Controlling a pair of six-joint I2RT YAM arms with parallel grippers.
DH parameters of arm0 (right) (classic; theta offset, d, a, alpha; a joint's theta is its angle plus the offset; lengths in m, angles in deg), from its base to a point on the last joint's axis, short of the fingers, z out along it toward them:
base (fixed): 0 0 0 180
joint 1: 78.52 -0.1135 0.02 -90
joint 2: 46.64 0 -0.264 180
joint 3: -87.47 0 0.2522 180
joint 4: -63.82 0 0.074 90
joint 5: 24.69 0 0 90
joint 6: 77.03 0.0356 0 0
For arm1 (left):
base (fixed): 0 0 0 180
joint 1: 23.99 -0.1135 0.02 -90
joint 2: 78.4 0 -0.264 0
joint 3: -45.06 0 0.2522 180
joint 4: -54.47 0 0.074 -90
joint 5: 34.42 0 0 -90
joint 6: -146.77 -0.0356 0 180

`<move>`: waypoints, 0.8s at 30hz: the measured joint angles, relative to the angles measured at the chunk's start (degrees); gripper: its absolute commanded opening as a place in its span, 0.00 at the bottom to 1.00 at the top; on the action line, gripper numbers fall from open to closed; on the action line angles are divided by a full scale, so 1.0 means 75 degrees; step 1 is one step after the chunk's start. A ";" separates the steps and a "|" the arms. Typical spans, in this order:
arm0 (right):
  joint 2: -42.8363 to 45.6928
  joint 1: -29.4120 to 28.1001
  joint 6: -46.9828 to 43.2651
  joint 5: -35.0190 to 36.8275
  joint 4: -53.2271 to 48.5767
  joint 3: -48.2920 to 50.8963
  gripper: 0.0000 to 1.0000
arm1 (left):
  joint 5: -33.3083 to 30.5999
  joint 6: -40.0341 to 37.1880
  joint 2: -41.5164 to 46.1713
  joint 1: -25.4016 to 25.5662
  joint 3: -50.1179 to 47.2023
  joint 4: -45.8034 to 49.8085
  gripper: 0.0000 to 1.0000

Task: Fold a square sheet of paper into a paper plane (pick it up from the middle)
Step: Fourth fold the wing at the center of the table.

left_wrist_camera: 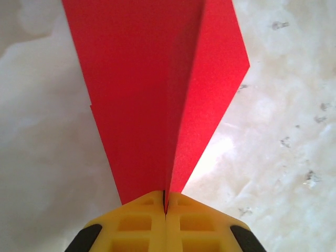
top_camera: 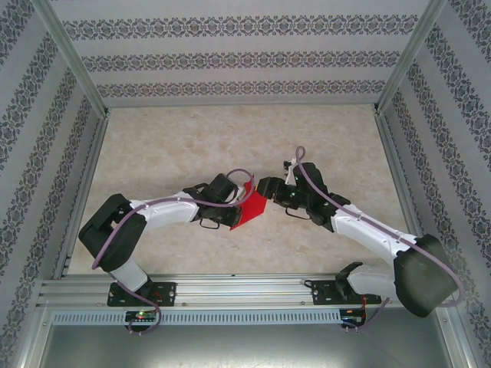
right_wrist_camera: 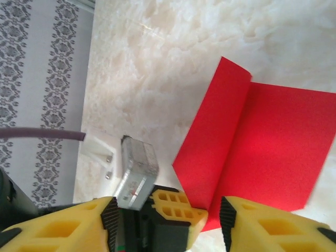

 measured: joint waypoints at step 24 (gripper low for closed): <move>-0.2669 -0.0609 0.0038 -0.0682 0.0836 -0.0449 0.14 | 0.2853 0.0516 -0.0822 -0.0871 -0.0338 -0.1119 0.04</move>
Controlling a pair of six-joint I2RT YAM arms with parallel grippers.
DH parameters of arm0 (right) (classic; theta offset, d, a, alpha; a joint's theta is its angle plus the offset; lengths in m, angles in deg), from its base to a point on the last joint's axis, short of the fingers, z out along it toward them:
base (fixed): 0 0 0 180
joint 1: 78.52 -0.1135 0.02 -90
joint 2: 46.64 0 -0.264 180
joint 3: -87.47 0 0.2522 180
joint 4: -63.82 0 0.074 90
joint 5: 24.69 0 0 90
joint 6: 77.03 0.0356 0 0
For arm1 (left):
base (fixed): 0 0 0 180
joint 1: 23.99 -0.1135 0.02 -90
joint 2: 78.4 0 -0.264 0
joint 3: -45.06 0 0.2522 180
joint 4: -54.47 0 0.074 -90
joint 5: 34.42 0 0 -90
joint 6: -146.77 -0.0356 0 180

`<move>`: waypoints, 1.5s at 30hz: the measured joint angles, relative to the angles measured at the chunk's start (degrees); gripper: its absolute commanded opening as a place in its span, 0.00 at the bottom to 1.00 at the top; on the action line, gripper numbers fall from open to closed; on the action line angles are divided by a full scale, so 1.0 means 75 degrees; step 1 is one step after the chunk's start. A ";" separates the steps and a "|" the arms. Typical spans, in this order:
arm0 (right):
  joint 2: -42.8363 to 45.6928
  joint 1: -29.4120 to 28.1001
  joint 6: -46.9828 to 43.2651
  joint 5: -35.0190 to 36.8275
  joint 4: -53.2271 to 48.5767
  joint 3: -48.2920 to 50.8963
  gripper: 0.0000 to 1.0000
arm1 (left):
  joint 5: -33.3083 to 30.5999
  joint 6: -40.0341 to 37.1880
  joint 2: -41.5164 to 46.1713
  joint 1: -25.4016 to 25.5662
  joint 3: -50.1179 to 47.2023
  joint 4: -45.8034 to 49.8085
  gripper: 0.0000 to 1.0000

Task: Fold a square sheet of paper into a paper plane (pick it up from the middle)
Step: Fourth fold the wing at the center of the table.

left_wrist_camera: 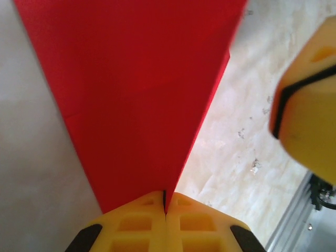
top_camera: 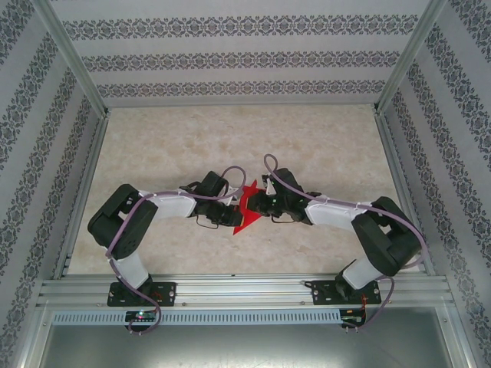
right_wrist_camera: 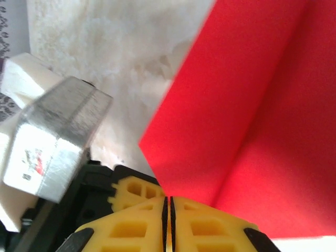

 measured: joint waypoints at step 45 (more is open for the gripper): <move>-0.0793 0.0207 0.0431 0.0023 0.0650 -0.0332 0.13 | -0.3054 -0.0402 0.1279 0.1172 -0.0650 -0.0064 0.42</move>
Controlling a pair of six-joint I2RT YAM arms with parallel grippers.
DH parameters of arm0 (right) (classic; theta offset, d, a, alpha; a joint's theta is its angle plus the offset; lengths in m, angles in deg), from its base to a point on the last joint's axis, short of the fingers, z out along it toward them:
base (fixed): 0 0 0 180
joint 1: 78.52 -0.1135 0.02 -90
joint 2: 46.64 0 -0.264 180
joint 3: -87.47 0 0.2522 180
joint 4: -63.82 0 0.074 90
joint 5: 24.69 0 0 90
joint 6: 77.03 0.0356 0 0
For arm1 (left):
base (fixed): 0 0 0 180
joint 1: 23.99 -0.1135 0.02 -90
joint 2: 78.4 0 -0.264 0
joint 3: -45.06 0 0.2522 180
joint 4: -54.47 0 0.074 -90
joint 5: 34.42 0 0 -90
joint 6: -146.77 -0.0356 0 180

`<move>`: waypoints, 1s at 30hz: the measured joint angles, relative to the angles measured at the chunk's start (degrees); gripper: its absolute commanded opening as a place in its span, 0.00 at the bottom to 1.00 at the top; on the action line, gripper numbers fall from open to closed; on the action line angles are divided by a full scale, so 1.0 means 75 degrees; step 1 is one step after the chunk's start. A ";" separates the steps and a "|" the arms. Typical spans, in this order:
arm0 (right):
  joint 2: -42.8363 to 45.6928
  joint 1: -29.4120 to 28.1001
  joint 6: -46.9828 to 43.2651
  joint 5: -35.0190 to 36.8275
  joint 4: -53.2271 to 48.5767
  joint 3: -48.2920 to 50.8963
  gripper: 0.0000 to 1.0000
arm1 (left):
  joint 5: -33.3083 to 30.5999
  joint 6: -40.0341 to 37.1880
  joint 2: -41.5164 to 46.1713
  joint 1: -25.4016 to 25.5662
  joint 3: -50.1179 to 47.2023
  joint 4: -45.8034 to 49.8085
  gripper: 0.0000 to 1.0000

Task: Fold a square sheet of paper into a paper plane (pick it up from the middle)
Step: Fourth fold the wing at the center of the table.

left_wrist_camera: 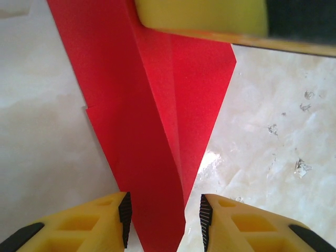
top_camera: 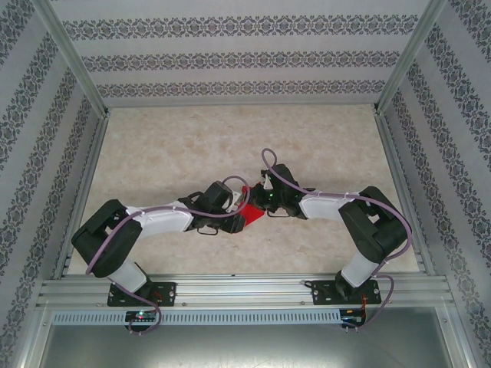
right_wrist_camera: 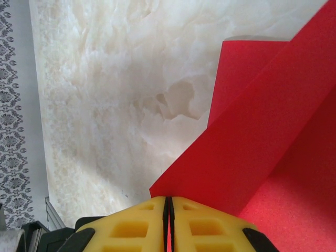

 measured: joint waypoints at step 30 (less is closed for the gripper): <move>-0.0003 0.0000 0.0003 -0.0026 -0.0003 -0.0070 0.14 | -0.1626 -0.0373 -0.0189 0.0551 0.0087 0.0070 0.08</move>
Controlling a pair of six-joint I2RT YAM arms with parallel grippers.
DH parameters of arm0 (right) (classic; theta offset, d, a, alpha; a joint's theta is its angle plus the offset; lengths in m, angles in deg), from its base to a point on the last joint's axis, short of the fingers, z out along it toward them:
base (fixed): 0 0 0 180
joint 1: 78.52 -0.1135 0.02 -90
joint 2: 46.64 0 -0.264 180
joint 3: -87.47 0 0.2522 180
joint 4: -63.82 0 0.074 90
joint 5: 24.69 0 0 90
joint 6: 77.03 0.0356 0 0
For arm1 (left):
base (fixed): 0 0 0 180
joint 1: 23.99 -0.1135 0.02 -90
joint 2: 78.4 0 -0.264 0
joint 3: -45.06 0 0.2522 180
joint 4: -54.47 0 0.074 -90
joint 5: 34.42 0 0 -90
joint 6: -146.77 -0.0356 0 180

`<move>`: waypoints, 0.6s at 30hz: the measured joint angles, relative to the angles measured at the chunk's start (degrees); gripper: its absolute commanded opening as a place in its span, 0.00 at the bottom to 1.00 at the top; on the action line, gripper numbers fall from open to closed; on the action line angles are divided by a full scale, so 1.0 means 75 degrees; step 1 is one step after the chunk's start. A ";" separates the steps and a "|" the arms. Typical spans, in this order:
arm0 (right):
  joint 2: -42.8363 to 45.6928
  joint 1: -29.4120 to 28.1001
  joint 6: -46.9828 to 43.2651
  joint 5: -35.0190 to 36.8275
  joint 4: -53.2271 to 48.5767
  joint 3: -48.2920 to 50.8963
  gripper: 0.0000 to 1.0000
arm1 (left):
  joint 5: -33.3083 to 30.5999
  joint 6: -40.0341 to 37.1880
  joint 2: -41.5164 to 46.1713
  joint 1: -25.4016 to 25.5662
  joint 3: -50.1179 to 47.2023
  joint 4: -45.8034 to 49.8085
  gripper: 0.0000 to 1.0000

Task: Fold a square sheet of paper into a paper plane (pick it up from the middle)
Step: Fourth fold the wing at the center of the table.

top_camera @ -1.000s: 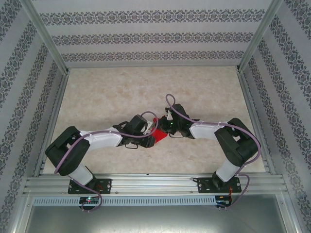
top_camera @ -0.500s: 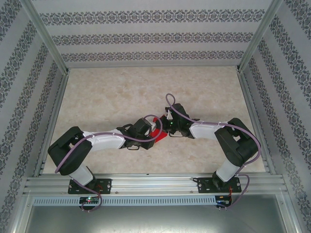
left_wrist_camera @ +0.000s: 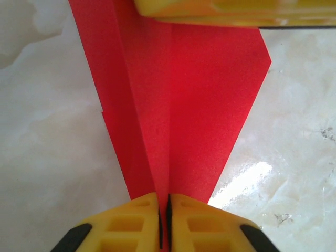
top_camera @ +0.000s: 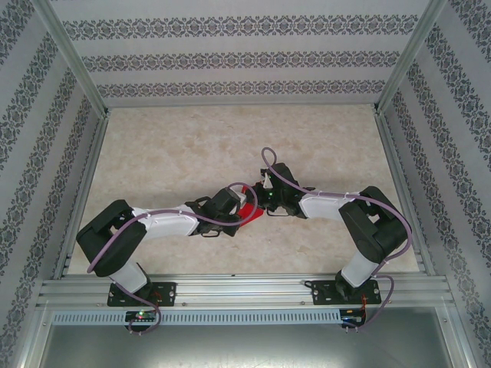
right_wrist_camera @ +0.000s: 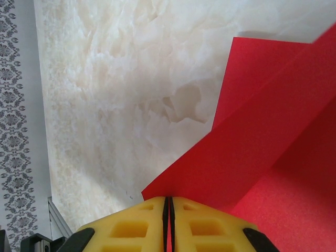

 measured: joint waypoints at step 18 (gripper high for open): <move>0.1003 0.0052 -0.0315 0.0058 -0.0574 0.0187 0.18 | 0.2771 0.0769 -0.0554 -0.1134 -0.0134 -0.0912 0.00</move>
